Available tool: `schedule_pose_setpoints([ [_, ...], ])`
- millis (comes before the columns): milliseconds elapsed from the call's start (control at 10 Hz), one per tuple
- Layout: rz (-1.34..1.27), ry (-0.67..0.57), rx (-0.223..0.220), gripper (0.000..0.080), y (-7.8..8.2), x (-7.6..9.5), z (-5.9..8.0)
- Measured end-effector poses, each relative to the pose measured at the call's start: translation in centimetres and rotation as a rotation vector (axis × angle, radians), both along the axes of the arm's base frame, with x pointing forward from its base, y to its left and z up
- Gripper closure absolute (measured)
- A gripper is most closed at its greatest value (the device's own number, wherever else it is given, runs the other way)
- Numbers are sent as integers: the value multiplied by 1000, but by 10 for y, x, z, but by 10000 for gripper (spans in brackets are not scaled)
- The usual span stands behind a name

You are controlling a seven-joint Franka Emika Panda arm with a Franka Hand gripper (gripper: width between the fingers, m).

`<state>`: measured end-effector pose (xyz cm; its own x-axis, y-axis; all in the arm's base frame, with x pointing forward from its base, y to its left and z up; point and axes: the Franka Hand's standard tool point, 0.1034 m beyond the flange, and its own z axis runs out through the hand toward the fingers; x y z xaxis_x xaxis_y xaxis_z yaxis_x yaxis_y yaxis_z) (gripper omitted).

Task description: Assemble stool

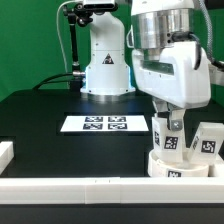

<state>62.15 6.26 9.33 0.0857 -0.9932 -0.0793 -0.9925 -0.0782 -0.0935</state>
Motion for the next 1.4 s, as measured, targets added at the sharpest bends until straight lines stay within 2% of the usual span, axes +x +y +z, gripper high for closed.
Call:
schedule_pose_setpoints([
  [600, -427, 17, 49, 462, 2, 4, 1],
  [900, -634, 43, 87, 462, -7, 1, -4],
  [1400, -758, 50, 149, 461, -9, 0, -5],
])
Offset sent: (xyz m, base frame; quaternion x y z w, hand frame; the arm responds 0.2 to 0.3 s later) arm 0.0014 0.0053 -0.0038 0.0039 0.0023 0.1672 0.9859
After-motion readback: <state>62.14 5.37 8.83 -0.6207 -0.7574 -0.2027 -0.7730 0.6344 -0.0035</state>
